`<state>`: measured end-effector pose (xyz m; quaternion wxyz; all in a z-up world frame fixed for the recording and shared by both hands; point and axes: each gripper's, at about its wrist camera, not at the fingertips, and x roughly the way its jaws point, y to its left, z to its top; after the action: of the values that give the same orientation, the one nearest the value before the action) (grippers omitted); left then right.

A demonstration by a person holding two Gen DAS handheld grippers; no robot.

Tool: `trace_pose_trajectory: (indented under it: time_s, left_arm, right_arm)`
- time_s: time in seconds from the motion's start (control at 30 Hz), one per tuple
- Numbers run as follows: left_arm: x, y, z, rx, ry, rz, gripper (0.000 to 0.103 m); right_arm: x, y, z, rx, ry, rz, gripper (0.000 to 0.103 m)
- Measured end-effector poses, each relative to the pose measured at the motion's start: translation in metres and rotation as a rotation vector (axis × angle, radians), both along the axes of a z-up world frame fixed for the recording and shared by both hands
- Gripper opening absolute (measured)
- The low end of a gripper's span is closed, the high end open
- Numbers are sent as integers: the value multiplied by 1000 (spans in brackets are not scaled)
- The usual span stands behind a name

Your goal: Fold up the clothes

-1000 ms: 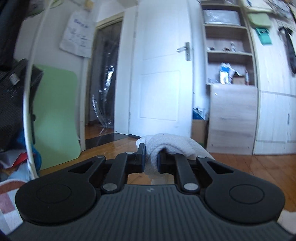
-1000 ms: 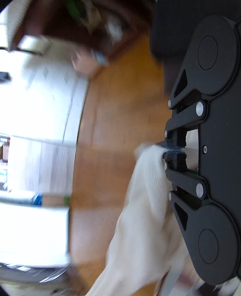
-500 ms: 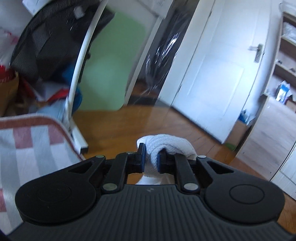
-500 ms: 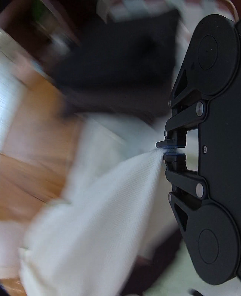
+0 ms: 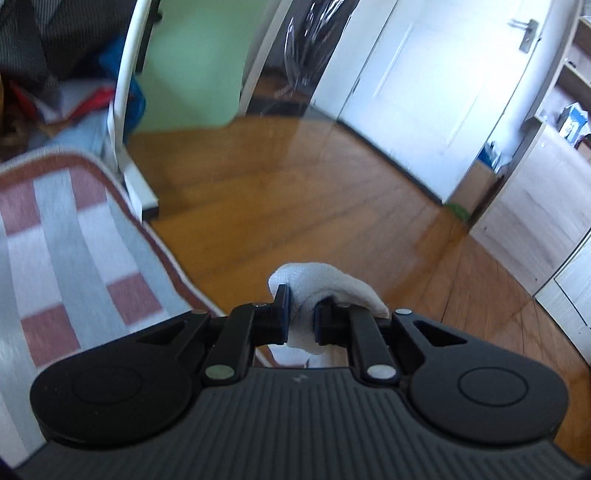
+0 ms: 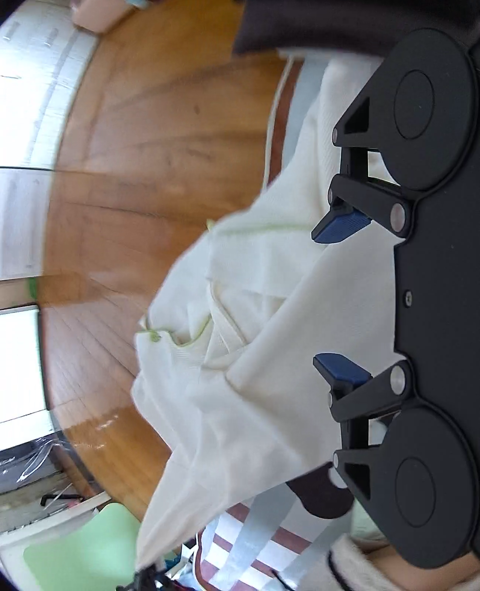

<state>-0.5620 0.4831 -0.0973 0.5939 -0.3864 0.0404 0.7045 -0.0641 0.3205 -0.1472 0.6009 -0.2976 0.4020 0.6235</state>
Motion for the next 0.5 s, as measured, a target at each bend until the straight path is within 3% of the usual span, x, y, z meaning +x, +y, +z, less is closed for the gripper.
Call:
trace_pose_trajectory:
  time_s: [0.07,0.13,0.17,0.2,0.23,0.3,0.4,0.5]
  left_arm:
    - [-3,0,-6,-16,-1,14,12]
    - [-5,-1,-5,-8,20,25,12]
    - [-6,-1,-3,2,29,29,12]
    - [-7,-3,0,16,39,33,12]
    - [-7,-4,4,30,56,39,12]
    - [-3,-6,11,48,117,29,12]
    - [12,-7,21,85,221,-28,12]
    - [22,-8,23,108,223,-57,12]
  right_arm:
    - [-14,27,-23,-75,-44,30,71]
    - [-31,41,-42,-111,-168,111,71]
    - [-38,41,-49,-102,-199,168,62]
    - [-44,41,-55,-93,-230,225,46]
    - [-51,42,-61,-83,-262,282,5]
    - [-56,32,-54,-34,-261,298,7]
    - [-59,0,-14,86,-212,263,6]
    - [-59,-38,16,130,-170,218,6]
